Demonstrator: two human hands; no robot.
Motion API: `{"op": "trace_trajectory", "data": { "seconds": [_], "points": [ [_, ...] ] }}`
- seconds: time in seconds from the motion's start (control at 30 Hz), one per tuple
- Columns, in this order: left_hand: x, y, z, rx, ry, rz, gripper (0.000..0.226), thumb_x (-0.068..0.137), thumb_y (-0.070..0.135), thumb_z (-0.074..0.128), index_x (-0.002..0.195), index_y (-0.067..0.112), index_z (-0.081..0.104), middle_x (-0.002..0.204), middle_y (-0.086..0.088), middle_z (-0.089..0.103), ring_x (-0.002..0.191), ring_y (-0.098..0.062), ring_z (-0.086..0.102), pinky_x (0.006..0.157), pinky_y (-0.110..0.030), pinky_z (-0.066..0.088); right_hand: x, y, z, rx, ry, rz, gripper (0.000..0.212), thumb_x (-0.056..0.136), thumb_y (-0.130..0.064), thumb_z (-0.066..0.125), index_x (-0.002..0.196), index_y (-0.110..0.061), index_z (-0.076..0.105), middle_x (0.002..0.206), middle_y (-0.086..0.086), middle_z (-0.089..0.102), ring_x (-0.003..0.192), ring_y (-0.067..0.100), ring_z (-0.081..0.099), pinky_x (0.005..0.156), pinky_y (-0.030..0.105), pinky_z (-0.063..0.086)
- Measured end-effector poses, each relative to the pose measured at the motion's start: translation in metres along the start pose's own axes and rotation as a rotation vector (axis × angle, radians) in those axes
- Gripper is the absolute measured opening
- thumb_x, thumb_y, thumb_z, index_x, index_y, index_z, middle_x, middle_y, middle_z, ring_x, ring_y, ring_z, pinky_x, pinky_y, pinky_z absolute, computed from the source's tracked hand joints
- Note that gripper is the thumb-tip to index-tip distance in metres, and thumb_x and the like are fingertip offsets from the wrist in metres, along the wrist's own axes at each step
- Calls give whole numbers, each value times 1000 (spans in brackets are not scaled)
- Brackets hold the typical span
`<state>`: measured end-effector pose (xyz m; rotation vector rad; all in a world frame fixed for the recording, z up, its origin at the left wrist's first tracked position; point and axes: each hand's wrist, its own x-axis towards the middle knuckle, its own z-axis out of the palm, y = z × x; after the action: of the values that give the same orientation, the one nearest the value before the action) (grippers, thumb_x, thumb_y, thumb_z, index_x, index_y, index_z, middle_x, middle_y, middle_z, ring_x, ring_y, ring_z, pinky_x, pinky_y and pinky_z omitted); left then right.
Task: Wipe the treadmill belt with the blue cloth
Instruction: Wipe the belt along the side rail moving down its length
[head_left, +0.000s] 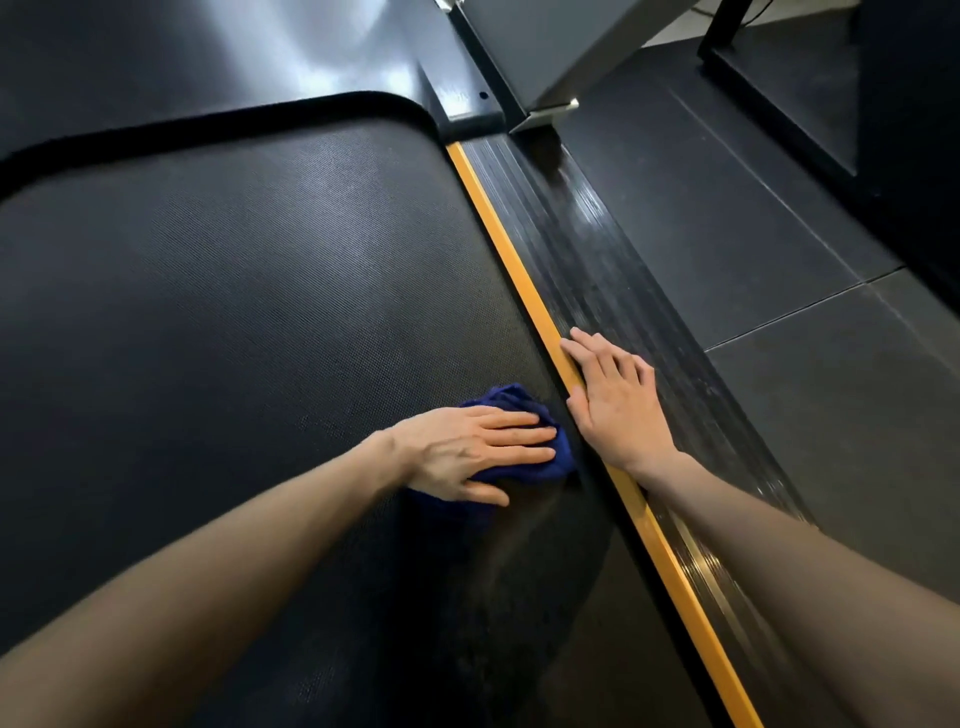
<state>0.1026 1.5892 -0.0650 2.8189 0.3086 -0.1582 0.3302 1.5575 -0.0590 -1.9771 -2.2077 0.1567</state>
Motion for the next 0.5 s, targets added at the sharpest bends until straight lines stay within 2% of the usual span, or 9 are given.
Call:
{"op": "trace_trajectory", "data": {
  "seconds": [0.1, 0.17, 0.3, 0.37, 0.43, 0.5],
  "points": [
    [-2, 6, 17, 64, 99, -124, 63, 94, 54, 30, 147, 27, 11, 155, 6, 4, 144, -11, -7, 117, -32, -5, 0, 1, 0, 15, 4, -6, 53, 91, -30, 38, 142, -24, 32, 151, -5, 28, 140, 13, 22, 111, 36, 15],
    [-2, 11, 22, 70, 145, -204, 59, 95, 51, 27, 147, 28, 11, 155, 6, 5, 144, -13, -6, 116, -31, -7, 0, 0, 1, 27, 6, -6, 53, 91, -30, 39, 142, -24, 32, 151, -6, 29, 139, 12, 22, 111, 35, 15],
    [0, 11, 24, 95, 228, -367, 55, 96, 45, 25, 146, 22, 23, 153, 2, 24, 143, -19, 12, 115, -36, 8, 0, 1, 0, 31, 2, 4, 52, 92, -28, 44, 143, -26, 31, 151, -7, 28, 140, 11, 20, 111, 30, 10],
    [2, 4, 22, 114, 266, -506, 55, 94, 42, 25, 144, 20, 31, 150, 0, 31, 141, -22, 21, 114, -39, 11, 0, 1, 1, 31, -5, 1, 52, 93, -30, 42, 143, -26, 30, 152, -7, 27, 140, 11, 20, 111, 29, 8],
    [6, -3, 17, 46, 289, -620, 57, 92, 40, 23, 142, 15, 35, 149, -4, 34, 140, -25, 26, 116, -40, 12, 0, -1, 0, 28, -10, 1, 53, 92, -34, 37, 144, -26, 29, 152, -6, 26, 140, 12, 20, 111, 31, 9],
    [12, -3, 14, -45, 324, -642, 58, 92, 38, 23, 139, 8, 41, 145, -10, 39, 137, -30, 32, 114, -42, 18, 1, -1, 0, 27, -7, 3, 53, 91, -34, 36, 143, -25, 30, 152, -6, 27, 140, 13, 21, 112, 32, 11]
  ]
}}
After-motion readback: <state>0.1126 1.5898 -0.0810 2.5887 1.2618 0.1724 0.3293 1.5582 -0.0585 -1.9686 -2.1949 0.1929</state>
